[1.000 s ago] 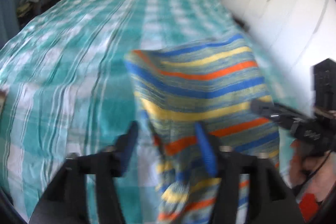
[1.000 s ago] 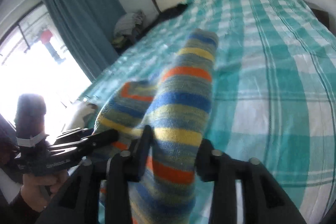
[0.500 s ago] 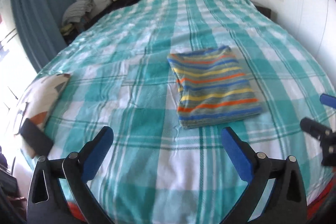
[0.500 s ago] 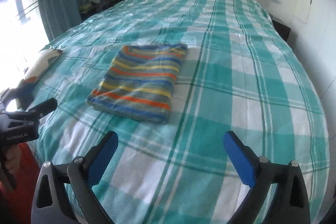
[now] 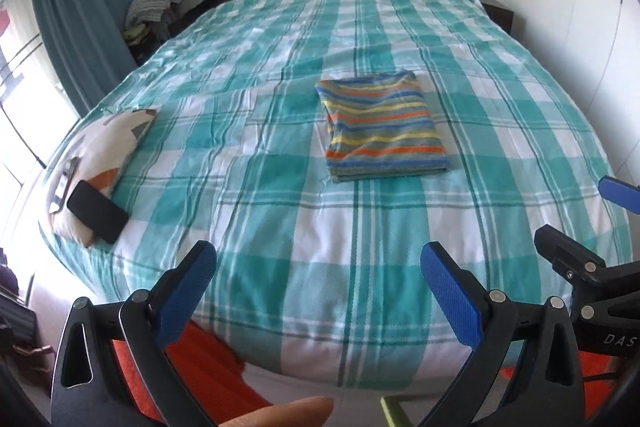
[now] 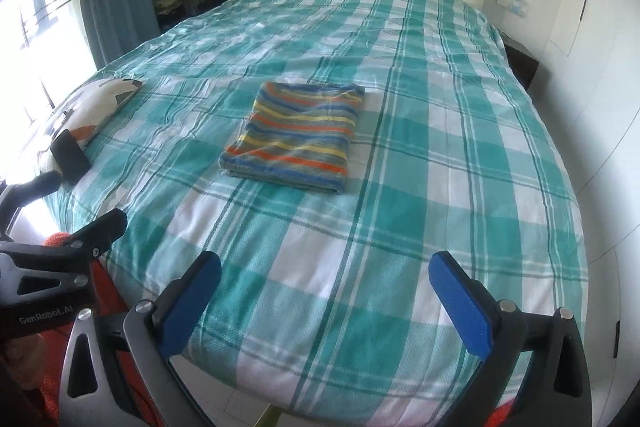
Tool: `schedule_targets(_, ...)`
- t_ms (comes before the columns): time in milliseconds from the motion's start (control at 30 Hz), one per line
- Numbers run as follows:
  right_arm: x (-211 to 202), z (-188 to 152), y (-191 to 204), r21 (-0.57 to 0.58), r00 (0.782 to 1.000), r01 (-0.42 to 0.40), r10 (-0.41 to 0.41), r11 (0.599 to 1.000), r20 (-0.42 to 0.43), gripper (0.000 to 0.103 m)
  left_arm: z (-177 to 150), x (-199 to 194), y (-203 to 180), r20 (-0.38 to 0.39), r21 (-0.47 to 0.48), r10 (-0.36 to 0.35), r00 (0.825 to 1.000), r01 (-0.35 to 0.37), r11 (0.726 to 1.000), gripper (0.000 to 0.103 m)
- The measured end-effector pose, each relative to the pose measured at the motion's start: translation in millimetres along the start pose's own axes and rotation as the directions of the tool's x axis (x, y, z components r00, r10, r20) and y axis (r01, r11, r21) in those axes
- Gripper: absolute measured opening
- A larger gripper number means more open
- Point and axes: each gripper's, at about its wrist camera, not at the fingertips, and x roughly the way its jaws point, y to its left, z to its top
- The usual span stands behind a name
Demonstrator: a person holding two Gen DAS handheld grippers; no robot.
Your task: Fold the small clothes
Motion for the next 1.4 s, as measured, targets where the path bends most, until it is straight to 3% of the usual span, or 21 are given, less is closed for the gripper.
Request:
schedule_targets(367,-22.6,10.5,17.7,-0.009,1.000,0.003,-0.003,1.000,0.015,0.102,2.4,-6.2,12.1,-0.035,-0.039,-0.001,0.999,0.000,0.999,0.102)
schedule_targets(1400,-48.3,6.6,19.6,-0.013,1.000,-0.001,0.001,1.000,0.014,0.103,8.1,-33.6,12.9,-0.003,-0.029,0.023,1.000,-0.023,0.999,0.103)
